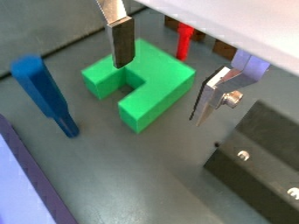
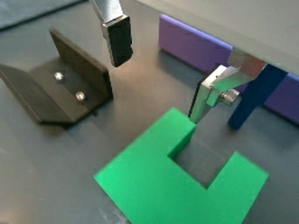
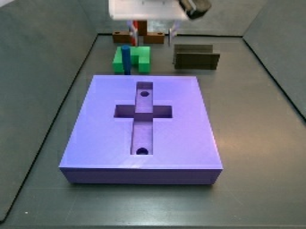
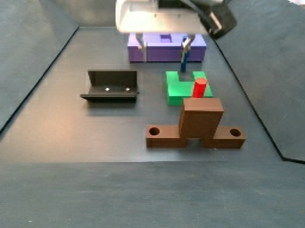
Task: Pick up the green object. Move up. Place the green object on the fixture. Regrasp the green object. Move to above the board. Insert the green object.
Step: Pick up the green object.
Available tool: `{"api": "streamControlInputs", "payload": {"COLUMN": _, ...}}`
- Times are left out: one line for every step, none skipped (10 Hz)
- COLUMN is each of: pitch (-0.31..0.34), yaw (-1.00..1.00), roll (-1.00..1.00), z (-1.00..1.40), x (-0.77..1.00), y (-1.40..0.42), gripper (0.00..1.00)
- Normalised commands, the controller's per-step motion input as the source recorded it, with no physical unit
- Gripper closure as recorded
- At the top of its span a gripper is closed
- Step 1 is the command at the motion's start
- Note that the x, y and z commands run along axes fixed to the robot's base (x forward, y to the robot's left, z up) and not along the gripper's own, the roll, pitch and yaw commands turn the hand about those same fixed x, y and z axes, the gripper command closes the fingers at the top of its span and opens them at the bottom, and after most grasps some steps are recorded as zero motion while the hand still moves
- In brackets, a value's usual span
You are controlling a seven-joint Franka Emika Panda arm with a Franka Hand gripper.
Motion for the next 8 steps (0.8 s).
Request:
{"api": "streamControlInputs", "payload": {"pitch": 0.000, "yaw": -0.05, "roll": 0.13, "z": -0.52, "x": -0.14, "y": -0.04, "gripper": 0.00}}
{"api": "streamControlInputs", "payload": {"pitch": 0.000, "yaw": 0.00, "roll": 0.10, "z": -0.29, "x": -0.18, "y": -0.01, "gripper": 0.00}}
{"api": "streamControlInputs", "payload": {"pitch": 0.000, "yaw": 0.00, "roll": 0.08, "z": -0.19, "x": -0.21, "y": 0.00, "gripper": 0.00}}
{"api": "streamControlInputs", "payload": {"pitch": 0.000, "yaw": 0.00, "roll": 0.05, "z": -0.17, "x": -0.18, "y": 0.00, "gripper": 0.00}}
{"api": "streamControlInputs", "payload": {"pitch": 0.000, "yaw": 0.00, "roll": 0.00, "z": -0.19, "x": -0.13, "y": 0.00, "gripper": 0.00}}
{"api": "streamControlInputs", "payload": {"pitch": -0.029, "yaw": 0.00, "roll": 0.00, "z": -0.33, "x": -0.09, "y": -0.01, "gripper": 0.00}}
{"api": "streamControlInputs", "payload": {"pitch": -0.004, "yaw": 0.00, "roll": 0.00, "z": -0.33, "x": 0.00, "y": 0.00, "gripper": 0.00}}
{"api": "streamControlInputs", "payload": {"pitch": 0.000, "yaw": 0.00, "roll": 0.00, "z": -0.21, "x": 0.00, "y": 0.00, "gripper": 0.00}}
